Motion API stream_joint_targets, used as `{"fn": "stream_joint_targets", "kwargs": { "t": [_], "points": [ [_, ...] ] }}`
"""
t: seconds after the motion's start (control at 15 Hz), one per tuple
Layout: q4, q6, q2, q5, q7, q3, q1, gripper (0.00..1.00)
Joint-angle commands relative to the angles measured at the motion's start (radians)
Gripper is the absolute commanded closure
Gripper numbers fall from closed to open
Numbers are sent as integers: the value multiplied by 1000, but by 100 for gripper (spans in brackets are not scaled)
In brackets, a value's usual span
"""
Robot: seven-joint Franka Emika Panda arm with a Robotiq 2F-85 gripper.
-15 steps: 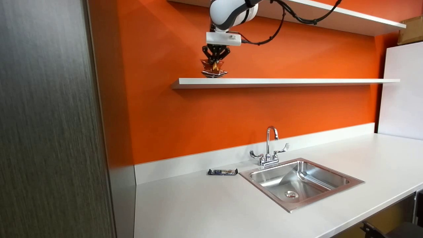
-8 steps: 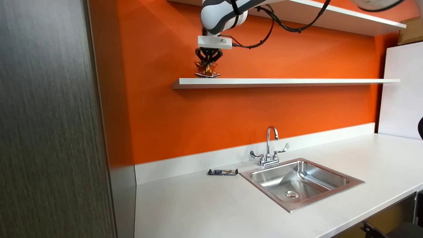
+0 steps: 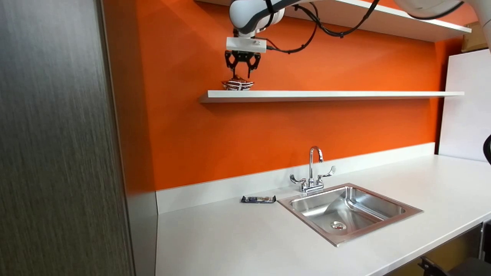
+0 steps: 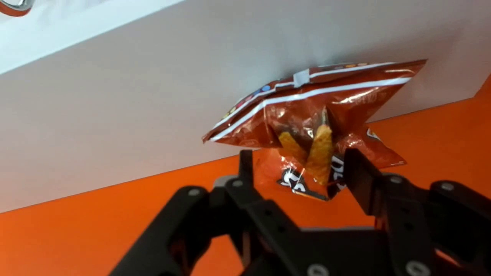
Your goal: Put the packet on the shelf
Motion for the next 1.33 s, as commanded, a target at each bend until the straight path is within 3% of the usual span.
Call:
{"fn": "stream_joint_targets", "kwargs": {
  "t": [0.0,0.13,0.8,1.27],
  "points": [
    [-26,-16,-46,24,36,0,-8,5],
    [-53,-28,-79,41,37,-1,-14,0],
    [-315,-227,-344,102,24,2,5,0],
    [-589,-380,-526,299,-139,31,-27,0]
  ]
}}
